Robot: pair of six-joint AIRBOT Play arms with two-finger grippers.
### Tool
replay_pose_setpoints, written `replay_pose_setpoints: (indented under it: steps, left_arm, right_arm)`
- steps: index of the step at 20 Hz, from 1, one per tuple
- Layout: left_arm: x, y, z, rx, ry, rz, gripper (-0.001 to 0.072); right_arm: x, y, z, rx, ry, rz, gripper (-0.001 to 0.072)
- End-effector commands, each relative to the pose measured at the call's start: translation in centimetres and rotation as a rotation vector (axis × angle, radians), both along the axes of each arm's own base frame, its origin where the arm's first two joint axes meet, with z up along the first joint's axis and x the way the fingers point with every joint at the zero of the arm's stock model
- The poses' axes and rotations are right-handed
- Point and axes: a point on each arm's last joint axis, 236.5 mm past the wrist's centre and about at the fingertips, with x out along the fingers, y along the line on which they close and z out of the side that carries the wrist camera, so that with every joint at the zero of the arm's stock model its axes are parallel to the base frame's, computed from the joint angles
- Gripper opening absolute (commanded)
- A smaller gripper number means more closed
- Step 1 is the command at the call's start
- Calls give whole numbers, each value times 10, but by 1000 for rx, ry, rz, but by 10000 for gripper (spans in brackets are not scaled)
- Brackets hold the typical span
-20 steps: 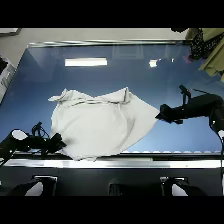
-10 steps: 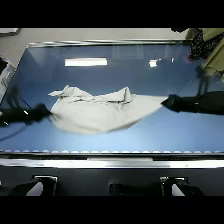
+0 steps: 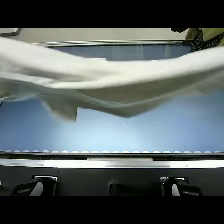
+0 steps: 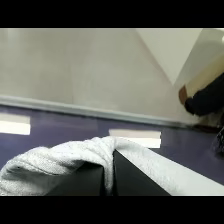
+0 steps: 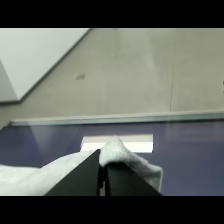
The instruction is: Fold the clothes and pants, and hang the long-sleeved shirts on hangers.
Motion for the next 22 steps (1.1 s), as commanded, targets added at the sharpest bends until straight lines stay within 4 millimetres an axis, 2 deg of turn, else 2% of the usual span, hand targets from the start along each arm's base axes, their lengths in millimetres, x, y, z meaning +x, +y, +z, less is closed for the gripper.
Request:
replay_pose_setpoints:
  steps: [1,3,4,6,7,9,12,14,15,17,19,20,22]
  left_arm:
    - [-42,-3,44,-48,-137,22,19]
    - [-33,-1,37,-92,-105,22,19]
    - [-24,0,27,-106,-69,21,19]
    - [7,4,-15,-136,78,16,19]
    - [27,6,-47,-147,178,13,19]
    - [73,15,-123,-182,383,20,19]
    - [136,31,-261,-218,677,45,19]
    - [169,42,-345,-235,821,68,19]
    - [183,44,-379,-244,877,65,20]
    - [207,41,-438,-286,952,41,20]
    - [216,40,-488,-310,1020,30,20]
    - [217,40,-510,-327,1059,35,20]
    - [216,39,-535,-340,1109,37,20]
  right_arm:
    - [-27,-12,47,66,-141,-65,31]
    - [-4,-15,36,100,-80,-62,31]
    - [14,-18,26,121,-34,-63,31]
    - [61,-25,-2,183,91,-61,32]
    - [88,-26,-24,225,179,-54,32]
    - [147,-25,-87,262,390,-21,32]
    - [225,-29,-206,285,711,4,33]
    - [264,-28,-288,295,881,12,33]
    - [278,-20,-326,287,946,26,33]
    - [303,-6,-402,277,1058,33,33]
    - [315,7,-461,301,1141,20,33]
    - [319,12,-481,311,1168,13,33]
    - [322,22,-508,318,1196,8,33]
